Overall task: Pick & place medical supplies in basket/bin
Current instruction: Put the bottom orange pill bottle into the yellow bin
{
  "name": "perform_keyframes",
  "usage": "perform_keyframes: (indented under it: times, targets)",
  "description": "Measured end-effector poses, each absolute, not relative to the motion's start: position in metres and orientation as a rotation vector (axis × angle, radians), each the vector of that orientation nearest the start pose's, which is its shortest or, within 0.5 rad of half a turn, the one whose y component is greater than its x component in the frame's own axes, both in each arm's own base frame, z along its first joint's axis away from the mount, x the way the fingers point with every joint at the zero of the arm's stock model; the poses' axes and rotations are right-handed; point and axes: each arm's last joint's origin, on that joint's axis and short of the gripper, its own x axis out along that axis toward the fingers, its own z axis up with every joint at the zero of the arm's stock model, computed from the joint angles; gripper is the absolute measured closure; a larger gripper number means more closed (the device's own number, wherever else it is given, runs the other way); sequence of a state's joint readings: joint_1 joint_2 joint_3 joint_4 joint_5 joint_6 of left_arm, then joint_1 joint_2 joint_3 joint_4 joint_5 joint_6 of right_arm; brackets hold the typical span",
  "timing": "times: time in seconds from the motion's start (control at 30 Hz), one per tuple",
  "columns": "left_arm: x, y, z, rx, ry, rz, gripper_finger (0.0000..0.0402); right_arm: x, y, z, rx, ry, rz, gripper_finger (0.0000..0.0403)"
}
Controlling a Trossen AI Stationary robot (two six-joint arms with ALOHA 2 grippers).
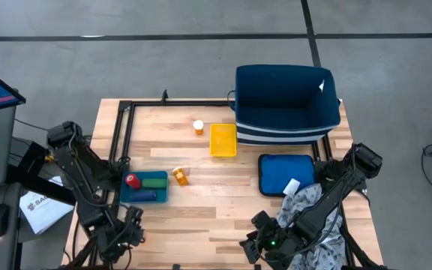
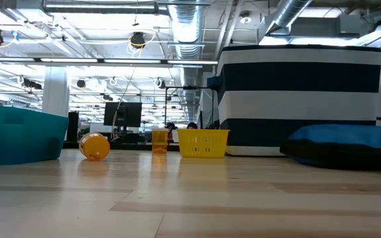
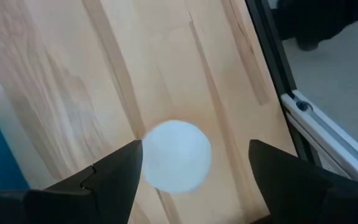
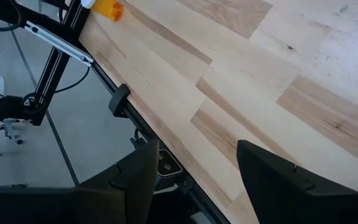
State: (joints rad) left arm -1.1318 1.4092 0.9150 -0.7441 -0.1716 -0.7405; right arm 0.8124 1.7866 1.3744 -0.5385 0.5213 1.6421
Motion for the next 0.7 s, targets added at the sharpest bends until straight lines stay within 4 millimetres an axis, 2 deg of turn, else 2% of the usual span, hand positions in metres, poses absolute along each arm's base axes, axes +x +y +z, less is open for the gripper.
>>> perform_keyframes:
  times: [0.27,0.7]
  targets:
    - [0.104,-0.229,0.208,0.173,1.159,-0.327,0.0116,0.271,0.265,0.243,0.965,0.726,-0.376,0.0189]
    - [0.100,-0.224,0.188,0.168,1.180,-0.292,0.0116,0.271,0.265,0.242,0.988,0.722,-0.386,0.0189]
